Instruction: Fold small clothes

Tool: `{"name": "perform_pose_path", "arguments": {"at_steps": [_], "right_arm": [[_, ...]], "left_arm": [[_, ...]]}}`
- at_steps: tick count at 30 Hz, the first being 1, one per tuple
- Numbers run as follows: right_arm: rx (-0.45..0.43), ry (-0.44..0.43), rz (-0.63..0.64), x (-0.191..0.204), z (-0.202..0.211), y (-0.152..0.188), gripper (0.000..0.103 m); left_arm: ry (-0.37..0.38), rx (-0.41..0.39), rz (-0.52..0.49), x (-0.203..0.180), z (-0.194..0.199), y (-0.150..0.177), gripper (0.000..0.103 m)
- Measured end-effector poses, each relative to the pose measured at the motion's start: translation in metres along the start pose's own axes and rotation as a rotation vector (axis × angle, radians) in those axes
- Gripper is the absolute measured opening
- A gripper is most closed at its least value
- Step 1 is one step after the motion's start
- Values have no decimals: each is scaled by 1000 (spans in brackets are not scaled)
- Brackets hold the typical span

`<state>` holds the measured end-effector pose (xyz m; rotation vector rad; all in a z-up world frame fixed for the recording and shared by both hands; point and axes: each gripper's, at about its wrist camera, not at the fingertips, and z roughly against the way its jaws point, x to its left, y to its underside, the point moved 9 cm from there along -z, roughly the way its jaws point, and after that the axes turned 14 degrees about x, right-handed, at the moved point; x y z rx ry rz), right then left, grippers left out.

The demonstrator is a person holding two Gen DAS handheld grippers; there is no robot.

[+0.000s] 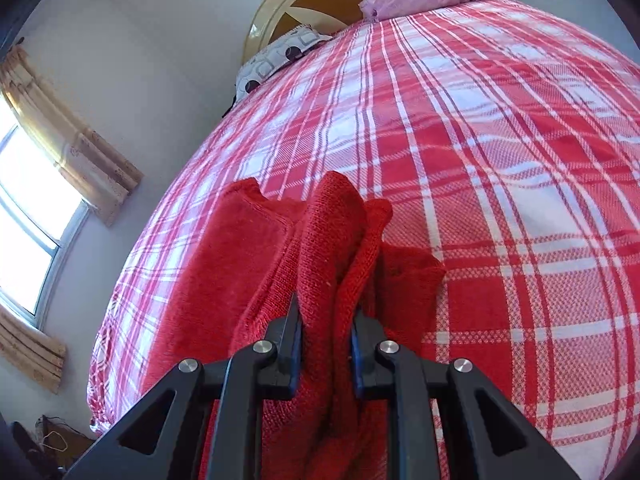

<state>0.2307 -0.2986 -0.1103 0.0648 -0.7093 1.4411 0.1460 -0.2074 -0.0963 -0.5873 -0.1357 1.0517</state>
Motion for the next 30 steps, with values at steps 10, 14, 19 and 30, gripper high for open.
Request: {"name": "perform_pose_path", "arguments": {"at_steps": [10,14,19,30], "right_arm": [[-25,1,-15,-8,-3,3,19],[-54,16,-39,-15,1,2,26],[-122,12,-76,-20,23,10,36],[-139,-43,26,38,74,115,36]], "left_arm": [[27,-4,-71,0,20,11,28],[23,-55,-75,24,48,12,63],[-71,-133,2,91,80,3,76],[-101,-13,176,162,35,10,76]]}}
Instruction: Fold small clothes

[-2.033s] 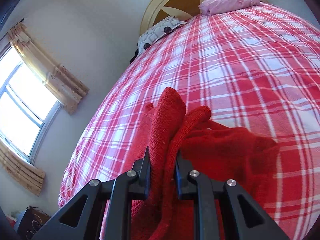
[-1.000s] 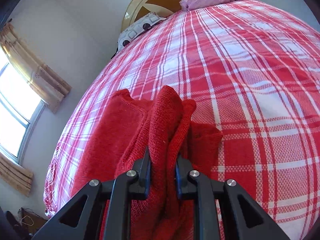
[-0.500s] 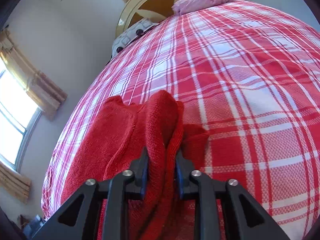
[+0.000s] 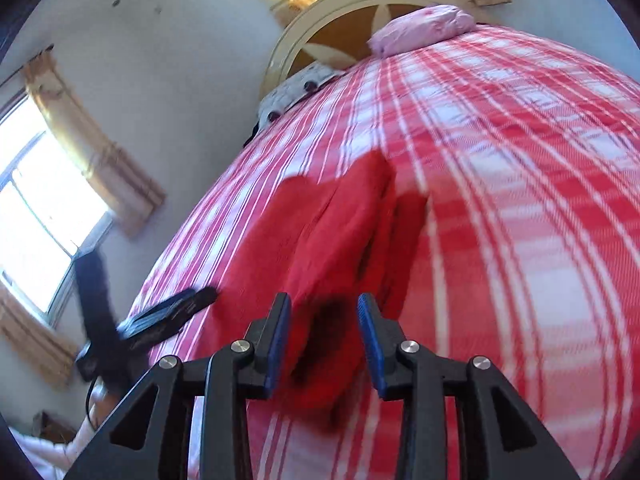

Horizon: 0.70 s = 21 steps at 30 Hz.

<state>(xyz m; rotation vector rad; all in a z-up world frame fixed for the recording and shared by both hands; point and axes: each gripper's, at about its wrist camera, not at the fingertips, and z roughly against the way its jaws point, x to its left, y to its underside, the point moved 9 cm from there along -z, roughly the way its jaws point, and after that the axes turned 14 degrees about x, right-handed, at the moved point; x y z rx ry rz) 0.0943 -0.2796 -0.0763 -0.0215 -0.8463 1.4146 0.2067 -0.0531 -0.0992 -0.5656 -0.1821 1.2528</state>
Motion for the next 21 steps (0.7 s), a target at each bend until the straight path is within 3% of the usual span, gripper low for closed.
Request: {"name": "perform_pose_path", "arguments": {"at_steps": [6,8,12,17,21], "right_arm": [[45,14,90,25,-12,31,36],[78,53,58,16,-25,35,36],[125,-3,32,22,-38,49,17],[183,-16,36,24,-41,68,6],[168,-88,-24,6,-37,81,3]], "left_arm": [[6,-3,-34,-6,8,7,76],[9,6,-49,-4,8,11,76],[-4,35,-67,0,3,19,76],[-33,47,-134,1,-1,24,77],[-95,44,-234,-1,-6,41,78]]}}
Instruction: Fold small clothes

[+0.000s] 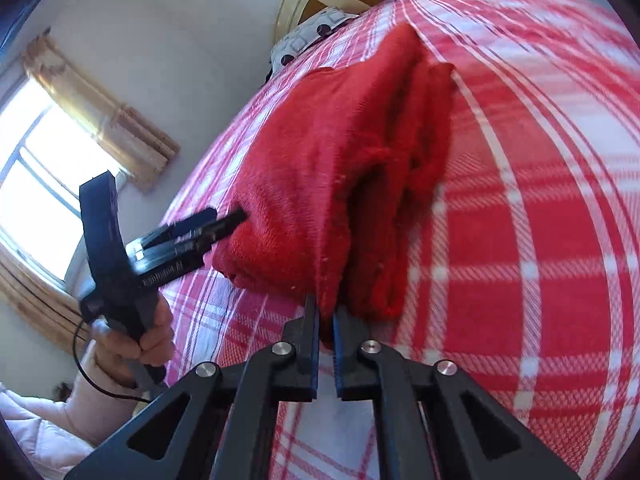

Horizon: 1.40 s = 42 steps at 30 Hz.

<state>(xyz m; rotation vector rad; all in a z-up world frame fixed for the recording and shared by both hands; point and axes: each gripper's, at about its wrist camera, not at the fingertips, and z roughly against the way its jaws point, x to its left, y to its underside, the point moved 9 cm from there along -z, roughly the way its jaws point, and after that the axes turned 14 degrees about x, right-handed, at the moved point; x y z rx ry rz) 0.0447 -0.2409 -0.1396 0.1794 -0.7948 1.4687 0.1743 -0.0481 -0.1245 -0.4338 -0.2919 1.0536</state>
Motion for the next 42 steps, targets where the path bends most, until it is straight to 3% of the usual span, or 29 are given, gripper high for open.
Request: {"name": "perform_pose_path", "arguments": {"at_steps": [2,6,11,13,17,20,24,26,33,37,38,39,40,41,42], "right_arm": [[-4,-25,-21,-3,5,-1,3],[-27,39,38,4,26,-3,7],[-222,149,81,17,83,-31,9],[-242,186,108,20,88,-48,9],[-234,238,150,22,68,-93,9],[-208,323,177,17,39,-125,9],[-141,415,184,-8,3,-147,9],[-114,475,153,-30,-8,-153,9],[-140,472,56,-52,-5,-167,6],[-183,336,25,-36,18,-158,9],[-206,294,-1,-32,26,-154,16],[-230,253,-23,-28,34,-149,35],[-256,214,-34,-25,42,-143,48],[-282,190,-39,-22,47,-139,70],[-312,172,-42,-19,53,-134,76]], "left_arm": [[-9,-10,-11,1,1,2,78],[16,-20,-45,5,14,1,78],[94,-108,-19,17,44,-18,78],[96,-146,-5,16,51,-32,80],[129,-137,9,-4,39,-47,80],[142,-73,-5,-31,15,-37,80],[62,-38,-23,-46,-5,-15,81],[60,-35,-45,-49,-4,-10,82],[112,22,10,-44,-4,-14,84],[53,-1,-19,-45,9,-16,83],[48,-17,-25,-44,15,-18,83],[48,-34,-24,-43,21,-21,83],[48,-45,-21,-41,25,-24,84],[47,-63,-13,-39,30,-29,87],[48,-85,0,-36,34,-36,91]]}}
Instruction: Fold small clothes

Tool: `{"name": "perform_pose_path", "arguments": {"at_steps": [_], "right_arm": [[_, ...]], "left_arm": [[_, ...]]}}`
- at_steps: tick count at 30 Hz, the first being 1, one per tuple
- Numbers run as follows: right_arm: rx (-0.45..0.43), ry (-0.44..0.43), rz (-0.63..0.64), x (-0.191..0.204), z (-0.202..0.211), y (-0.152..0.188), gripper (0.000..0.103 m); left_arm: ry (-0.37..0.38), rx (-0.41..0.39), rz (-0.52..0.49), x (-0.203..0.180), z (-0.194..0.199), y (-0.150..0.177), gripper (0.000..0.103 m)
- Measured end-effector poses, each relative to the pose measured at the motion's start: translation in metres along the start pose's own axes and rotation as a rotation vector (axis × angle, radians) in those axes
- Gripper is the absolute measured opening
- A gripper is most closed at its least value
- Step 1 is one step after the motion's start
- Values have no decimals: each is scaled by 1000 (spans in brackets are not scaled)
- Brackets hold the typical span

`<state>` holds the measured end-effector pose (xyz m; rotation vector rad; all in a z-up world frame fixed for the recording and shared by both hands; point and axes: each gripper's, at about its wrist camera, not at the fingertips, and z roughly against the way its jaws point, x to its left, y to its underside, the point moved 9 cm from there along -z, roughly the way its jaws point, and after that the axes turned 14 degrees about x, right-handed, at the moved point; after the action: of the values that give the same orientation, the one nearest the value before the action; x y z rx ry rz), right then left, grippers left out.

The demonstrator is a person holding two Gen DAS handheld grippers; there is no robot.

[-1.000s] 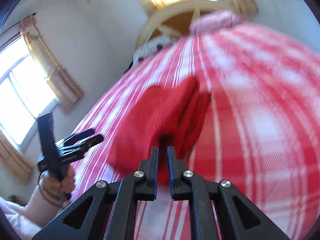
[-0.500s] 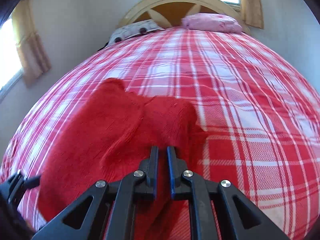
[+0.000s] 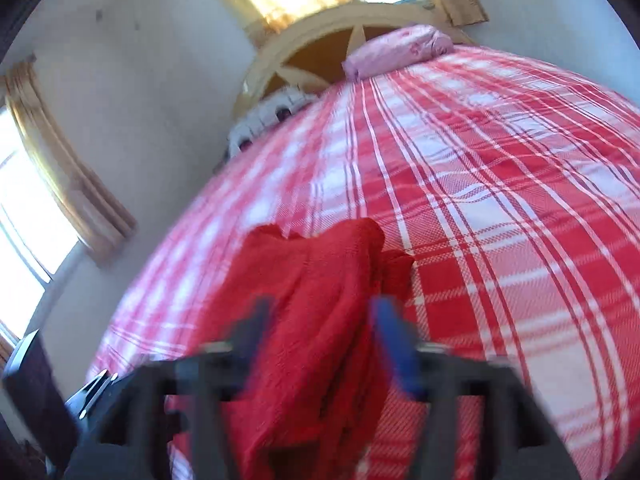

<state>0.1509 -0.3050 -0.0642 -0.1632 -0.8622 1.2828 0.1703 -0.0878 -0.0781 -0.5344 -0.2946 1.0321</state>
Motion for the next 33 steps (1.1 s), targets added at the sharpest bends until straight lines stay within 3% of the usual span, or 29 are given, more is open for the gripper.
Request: {"name": "perform_pose_path", "arguments": {"at_steps": [2,7,11,14,19,22,24,27,33], "right_arm": [[-24,-21,-8,2,9,8,76],[62,14,-37,-11,-5,34,76],[87,28,-40,-20,-13,51,76],[87,27,-35,-20,-13,57,76],[103,33,-43,-19,-2,57,76],[31,-39,-83,-15,18,44,76],[15,-76,-106,-14,20,36,76],[44,-29,-113,-16,1,29,76],[98,-32,-132,-14,-34,34,76]], "left_arm": [[0,-14,23,6,1,-10,100],[-29,50,87,24,-17,-20,100],[27,153,119,24,-40,-5,99],[21,177,100,18,-48,8,99],[18,157,56,17,-38,10,99],[36,77,90,28,-21,-9,99],[38,65,123,33,-20,-23,99],[76,98,178,39,-37,-40,99],[198,220,307,39,-82,-42,98]]}}
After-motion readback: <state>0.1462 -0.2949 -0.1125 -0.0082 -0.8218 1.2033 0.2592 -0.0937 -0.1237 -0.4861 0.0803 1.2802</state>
